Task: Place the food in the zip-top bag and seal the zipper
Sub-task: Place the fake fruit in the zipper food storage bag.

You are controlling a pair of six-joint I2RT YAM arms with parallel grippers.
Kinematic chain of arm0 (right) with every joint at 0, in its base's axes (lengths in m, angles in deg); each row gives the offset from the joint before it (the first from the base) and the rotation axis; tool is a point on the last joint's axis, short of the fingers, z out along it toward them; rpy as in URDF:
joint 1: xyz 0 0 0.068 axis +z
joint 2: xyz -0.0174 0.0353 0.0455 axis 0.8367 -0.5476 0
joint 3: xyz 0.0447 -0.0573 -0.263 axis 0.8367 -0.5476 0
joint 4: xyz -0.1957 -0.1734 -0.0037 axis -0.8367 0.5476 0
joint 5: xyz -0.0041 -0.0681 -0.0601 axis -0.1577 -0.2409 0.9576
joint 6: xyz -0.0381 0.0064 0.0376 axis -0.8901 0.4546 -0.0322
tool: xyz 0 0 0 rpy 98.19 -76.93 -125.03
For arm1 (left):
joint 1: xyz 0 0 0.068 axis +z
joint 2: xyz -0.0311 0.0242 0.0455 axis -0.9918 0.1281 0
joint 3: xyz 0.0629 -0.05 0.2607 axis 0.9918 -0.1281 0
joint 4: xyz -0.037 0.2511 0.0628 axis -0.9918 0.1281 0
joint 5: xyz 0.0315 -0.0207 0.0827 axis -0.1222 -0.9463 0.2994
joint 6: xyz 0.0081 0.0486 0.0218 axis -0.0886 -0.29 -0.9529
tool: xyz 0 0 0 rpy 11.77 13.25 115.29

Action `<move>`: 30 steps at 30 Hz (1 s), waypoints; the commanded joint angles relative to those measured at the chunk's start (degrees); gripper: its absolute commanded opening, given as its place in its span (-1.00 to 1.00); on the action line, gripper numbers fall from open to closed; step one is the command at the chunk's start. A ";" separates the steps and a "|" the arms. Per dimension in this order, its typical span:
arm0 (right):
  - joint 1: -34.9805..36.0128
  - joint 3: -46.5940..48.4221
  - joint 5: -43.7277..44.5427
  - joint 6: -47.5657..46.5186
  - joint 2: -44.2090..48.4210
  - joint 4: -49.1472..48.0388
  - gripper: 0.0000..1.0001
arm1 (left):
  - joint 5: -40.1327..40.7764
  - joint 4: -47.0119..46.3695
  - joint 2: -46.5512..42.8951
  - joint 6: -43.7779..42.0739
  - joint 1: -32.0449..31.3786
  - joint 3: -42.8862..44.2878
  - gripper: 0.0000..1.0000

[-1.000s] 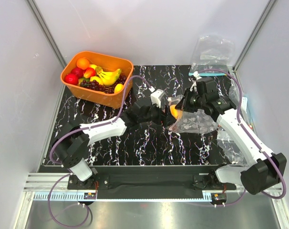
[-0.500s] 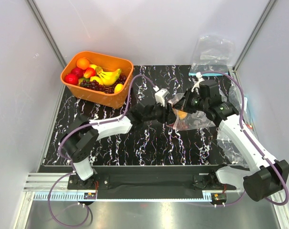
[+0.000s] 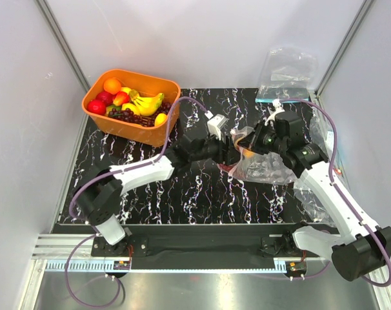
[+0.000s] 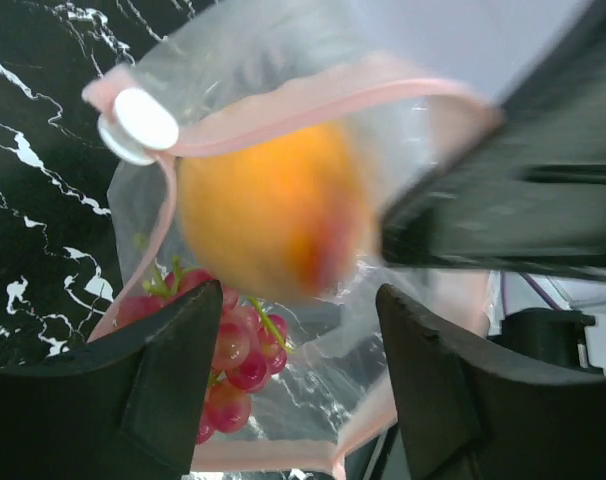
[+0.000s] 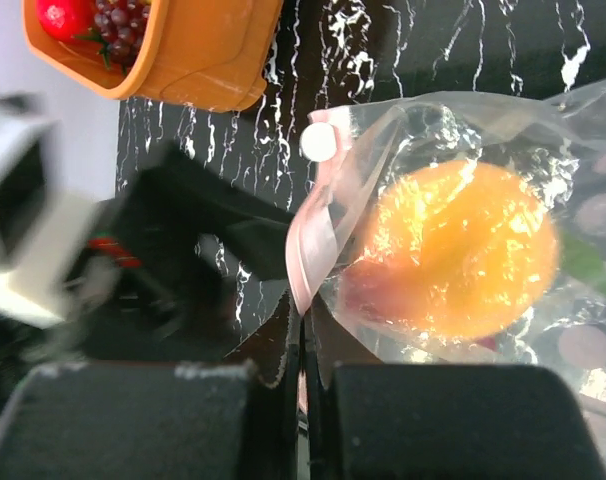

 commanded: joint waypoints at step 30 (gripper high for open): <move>-2.78 -6.21 -7.11 4.02 -3.41 -12.06 -1.00 | -2.20 9.50 -7.71 0.88 8.92 -10.63 0.09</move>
